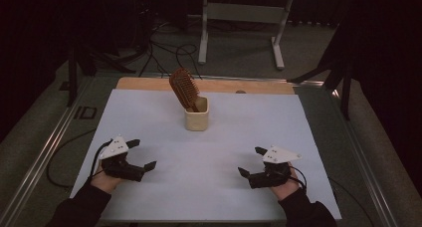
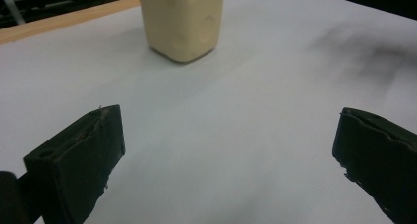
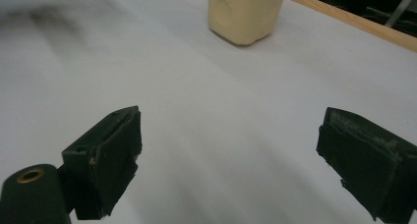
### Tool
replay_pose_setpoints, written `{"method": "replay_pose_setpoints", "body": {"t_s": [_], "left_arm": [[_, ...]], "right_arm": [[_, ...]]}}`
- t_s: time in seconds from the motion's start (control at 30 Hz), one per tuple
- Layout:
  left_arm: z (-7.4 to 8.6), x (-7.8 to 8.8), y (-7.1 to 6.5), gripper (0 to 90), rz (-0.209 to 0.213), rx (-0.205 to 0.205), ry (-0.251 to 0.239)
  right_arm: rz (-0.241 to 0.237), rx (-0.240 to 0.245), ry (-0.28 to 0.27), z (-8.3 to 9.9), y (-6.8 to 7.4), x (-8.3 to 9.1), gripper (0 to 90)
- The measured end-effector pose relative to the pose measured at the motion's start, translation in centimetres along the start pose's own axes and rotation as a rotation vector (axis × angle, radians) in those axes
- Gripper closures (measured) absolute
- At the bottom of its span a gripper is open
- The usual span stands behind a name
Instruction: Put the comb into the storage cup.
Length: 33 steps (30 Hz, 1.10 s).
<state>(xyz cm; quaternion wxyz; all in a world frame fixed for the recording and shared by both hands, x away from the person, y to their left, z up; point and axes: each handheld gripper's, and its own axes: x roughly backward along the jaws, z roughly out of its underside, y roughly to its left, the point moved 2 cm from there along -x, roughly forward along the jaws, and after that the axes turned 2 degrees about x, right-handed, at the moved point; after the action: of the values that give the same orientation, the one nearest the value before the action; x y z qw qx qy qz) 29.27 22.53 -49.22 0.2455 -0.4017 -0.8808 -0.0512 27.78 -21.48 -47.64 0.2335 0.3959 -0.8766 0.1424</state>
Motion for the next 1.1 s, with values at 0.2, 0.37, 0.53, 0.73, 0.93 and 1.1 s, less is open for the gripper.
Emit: {"method": "replay_pose_setpoints", "body": {"t_s": [0.2,0.37,0.53,0.73,0.93,1.1], "left_arm": [[1.7,0.8,0.3,0.0,-0.001,0.023,0.003],[2.7,1.6,0.5,0.1,-0.005,0.03,0.016],[3.5,2.4,0.6,0.1,-0.017,0.038,0.01],[4.0,3.1,0.3,0.1,-0.03,0.05,-0.002],[4.4,3.5,0.8,0.1,-0.052,0.058,-0.016],[4.6,3.7,1.4,0.1,-0.094,0.06,-0.029]], "right_arm": [[0.006,0.001,0.006,0.3,-0.1,0.1,9.3],[0.01,-0.006,-0.008,0.8,-0.4,0.6,9.3],[0.013,-0.028,-0.019,1.5,-0.8,1.0,9.2],[0.026,-0.032,-0.02,2.7,-1.5,1.4,9.2],[0.043,-0.03,0.009,3.7,-1.5,1.5,9.1],[0.042,-0.041,0.013,4.2,-1.4,1.6,9.1]]}}
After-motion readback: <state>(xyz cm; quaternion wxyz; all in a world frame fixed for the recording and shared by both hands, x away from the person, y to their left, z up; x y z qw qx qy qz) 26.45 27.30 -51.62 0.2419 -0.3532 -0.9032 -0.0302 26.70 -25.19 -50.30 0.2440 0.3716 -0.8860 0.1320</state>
